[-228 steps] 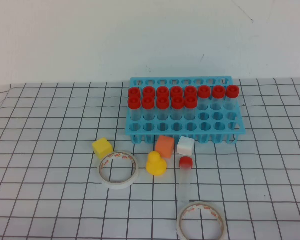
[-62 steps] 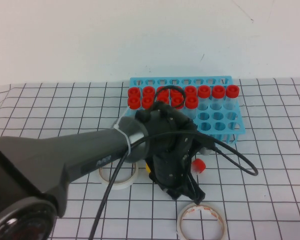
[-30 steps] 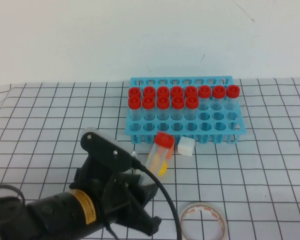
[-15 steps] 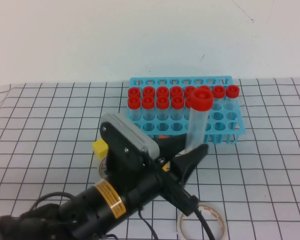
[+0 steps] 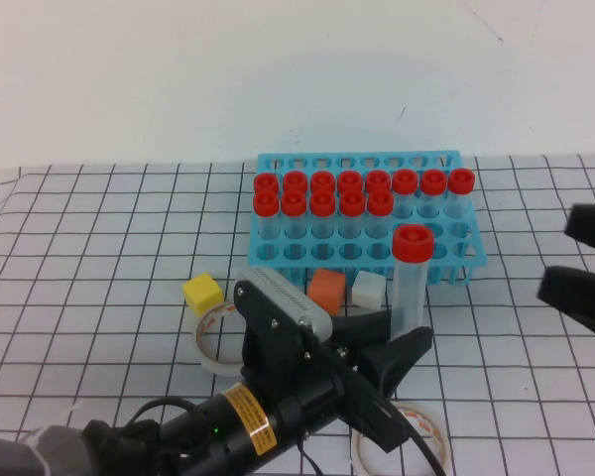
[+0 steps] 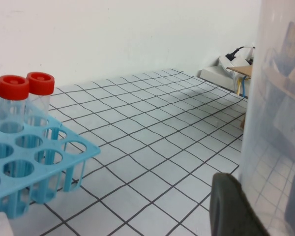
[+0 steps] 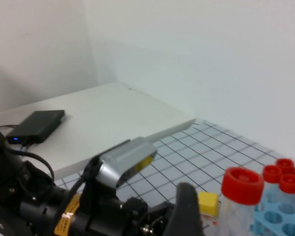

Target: Place the test tubes

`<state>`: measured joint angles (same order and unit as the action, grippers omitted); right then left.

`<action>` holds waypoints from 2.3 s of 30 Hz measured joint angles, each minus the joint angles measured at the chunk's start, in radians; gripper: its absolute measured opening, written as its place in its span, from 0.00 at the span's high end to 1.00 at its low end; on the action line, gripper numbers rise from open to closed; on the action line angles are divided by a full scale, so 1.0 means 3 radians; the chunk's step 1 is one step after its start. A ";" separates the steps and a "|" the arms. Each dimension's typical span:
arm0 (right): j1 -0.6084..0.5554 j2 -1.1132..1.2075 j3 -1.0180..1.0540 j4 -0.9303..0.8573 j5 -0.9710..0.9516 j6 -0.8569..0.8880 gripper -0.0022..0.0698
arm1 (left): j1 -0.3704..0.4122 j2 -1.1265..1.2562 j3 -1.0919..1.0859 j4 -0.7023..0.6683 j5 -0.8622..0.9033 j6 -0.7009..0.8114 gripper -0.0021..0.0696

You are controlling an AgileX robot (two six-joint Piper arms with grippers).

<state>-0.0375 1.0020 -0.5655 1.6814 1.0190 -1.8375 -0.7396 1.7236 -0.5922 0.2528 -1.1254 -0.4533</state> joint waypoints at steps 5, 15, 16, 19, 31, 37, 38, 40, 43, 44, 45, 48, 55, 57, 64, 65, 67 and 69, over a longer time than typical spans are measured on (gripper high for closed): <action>0.0297 0.0430 -0.0320 0.0000 0.0025 -0.0113 0.21 | 0.0000 0.0005 0.0000 0.0000 -0.0013 0.0001 0.67; 0.0994 0.1229 -0.0918 0.0000 -0.0475 -0.0164 0.21 | 0.0000 0.0005 0.0000 0.0000 -0.0020 0.0025 0.67; 0.1015 0.1301 -0.0959 0.0000 -0.0490 -0.0164 0.21 | 0.0000 0.0005 0.0000 0.0000 -0.0020 0.0027 0.67; 0.1022 0.1468 -0.1019 0.0000 -0.0495 -0.0164 0.21 | 0.0000 0.0005 0.0000 0.0000 -0.0020 0.0049 0.67; 0.1022 0.1631 -0.1025 0.0000 -0.0422 -0.0150 0.25 | 0.0000 0.0005 0.0000 0.0000 -0.0026 0.0082 0.67; 0.1028 0.1631 -0.1025 0.0000 -0.0422 -0.0062 0.48 | 0.0000 0.0005 0.0000 0.0000 -0.0026 0.0092 0.67; 0.1028 0.1631 -0.1025 0.0000 -0.0422 -0.0046 0.51 | 0.0000 0.0005 0.0000 0.0000 -0.0026 0.0100 0.67; 0.1028 0.1631 -0.1025 0.0000 -0.0436 -0.0029 0.57 | 0.0000 0.0005 0.0000 0.0008 -0.0026 0.0100 0.67; 0.1028 0.1631 -0.1032 0.0000 -0.0444 -0.0029 0.58 | 0.0000 0.0005 0.0000 0.0011 -0.0026 0.0100 0.67; 0.1028 0.1631 -0.1032 -0.0006 -0.0444 -0.0029 0.58 | 0.0000 0.0005 0.0000 0.0011 -0.0026 0.0100 0.67; 0.1028 0.1631 -0.1032 -0.0006 -0.0444 -0.0029 0.58 | 0.0000 0.0005 0.0000 0.0011 -0.0026 0.0100 0.67; 0.1028 0.1631 -0.1032 -0.0006 -0.0444 -0.0029 0.58 | 0.0000 0.0005 0.0000 0.0011 -0.0033 0.0100 0.67; 0.1028 0.1631 -0.1039 0.0001 -0.0437 -0.0029 0.58 | 0.0000 0.0005 0.0000 0.0011 -0.0035 0.0197 0.51; 0.1001 0.1614 -0.1044 0.0001 -0.0430 -0.0058 0.58 | 0.0014 -0.0028 0.0007 0.0039 -0.0029 0.0208 0.45; 0.0731 0.1303 -0.1044 0.0001 -0.0430 -0.0088 0.58 | 0.0420 -0.0503 0.0370 0.0279 -0.0035 0.0263 0.41; 0.0696 0.1243 -0.1044 0.0001 -0.0430 -0.0088 0.58 | 0.0495 -0.0587 0.0444 0.0308 -0.0035 0.0263 0.42; 0.0657 0.1134 -0.1047 0.0001 -0.0430 -0.0088 0.58 | 0.0694 -0.0817 0.0637 0.0438 -0.0035 0.0263 0.51; 0.0645 0.1018 -0.1047 -0.0028 -0.0425 -0.0088 0.58 | 0.0895 -0.1052 0.0802 0.0629 -0.0019 0.0263 0.66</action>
<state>0.1559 1.3076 -0.8796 1.6730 0.8916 -1.8638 -0.4710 1.4081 -0.3517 0.4416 -1.1312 -0.3744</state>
